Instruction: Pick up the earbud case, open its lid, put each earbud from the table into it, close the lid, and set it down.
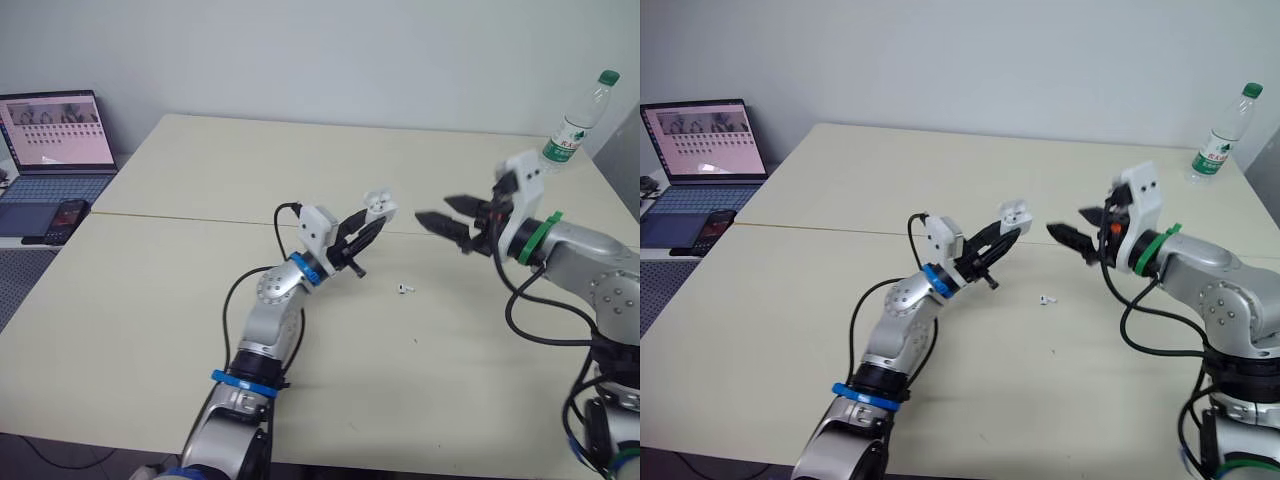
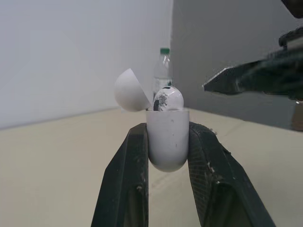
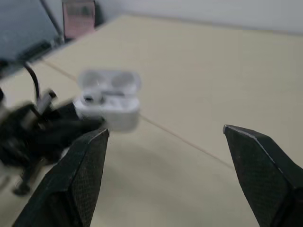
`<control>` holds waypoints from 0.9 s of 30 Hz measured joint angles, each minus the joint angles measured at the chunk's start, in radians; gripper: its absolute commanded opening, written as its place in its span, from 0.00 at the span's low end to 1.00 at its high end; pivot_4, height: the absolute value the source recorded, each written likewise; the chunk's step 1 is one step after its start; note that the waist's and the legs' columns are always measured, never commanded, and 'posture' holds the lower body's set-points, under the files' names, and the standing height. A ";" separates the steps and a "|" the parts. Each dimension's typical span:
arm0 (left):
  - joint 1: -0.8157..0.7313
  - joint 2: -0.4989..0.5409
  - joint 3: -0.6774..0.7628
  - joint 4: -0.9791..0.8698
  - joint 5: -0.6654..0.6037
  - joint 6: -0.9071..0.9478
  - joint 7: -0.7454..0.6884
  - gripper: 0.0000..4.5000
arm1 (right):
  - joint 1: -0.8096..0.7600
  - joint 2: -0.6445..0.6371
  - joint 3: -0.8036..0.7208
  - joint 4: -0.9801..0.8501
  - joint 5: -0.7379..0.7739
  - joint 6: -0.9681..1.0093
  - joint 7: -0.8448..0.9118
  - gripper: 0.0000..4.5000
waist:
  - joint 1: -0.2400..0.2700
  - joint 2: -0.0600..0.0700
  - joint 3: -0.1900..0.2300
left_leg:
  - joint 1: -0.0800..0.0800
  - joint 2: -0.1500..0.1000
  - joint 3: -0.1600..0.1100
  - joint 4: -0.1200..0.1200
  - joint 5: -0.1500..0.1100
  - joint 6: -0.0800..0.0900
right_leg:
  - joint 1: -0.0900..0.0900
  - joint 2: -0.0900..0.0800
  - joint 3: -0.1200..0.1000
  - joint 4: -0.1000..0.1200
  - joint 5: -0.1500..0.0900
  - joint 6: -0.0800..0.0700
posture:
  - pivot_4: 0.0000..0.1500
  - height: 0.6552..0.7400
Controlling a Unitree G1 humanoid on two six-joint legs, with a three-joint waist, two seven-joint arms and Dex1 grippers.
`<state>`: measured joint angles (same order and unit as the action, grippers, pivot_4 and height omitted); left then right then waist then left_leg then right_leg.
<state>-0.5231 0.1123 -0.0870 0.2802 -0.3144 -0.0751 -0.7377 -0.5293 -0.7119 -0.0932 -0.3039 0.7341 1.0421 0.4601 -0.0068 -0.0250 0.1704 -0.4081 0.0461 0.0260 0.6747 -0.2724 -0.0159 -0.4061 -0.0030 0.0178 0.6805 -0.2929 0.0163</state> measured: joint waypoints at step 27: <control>0.143 0.179 0.056 -0.173 -0.081 0.207 -0.120 0.17 | 0.005 0.026 0.413 0.243 -0.431 -0.292 0.286 0.71 | 0.002 0.000 0.000 | 0.000 0.001 0.000 0.002 0.000 0.000 | 0.000 -0.001 0.000 0.001 0.001 -0.001 | 1.00 0.95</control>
<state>-0.3805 0.2909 -0.0314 0.1072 -0.3950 0.1321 -0.8582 -0.5243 -0.6863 0.3201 -0.0609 0.3031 0.7502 0.7459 -0.0046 -0.0249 0.1707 -0.4082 0.0467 0.0258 0.6767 -0.2723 -0.0161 -0.4063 -0.0043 0.0173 0.6814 -0.2915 0.0157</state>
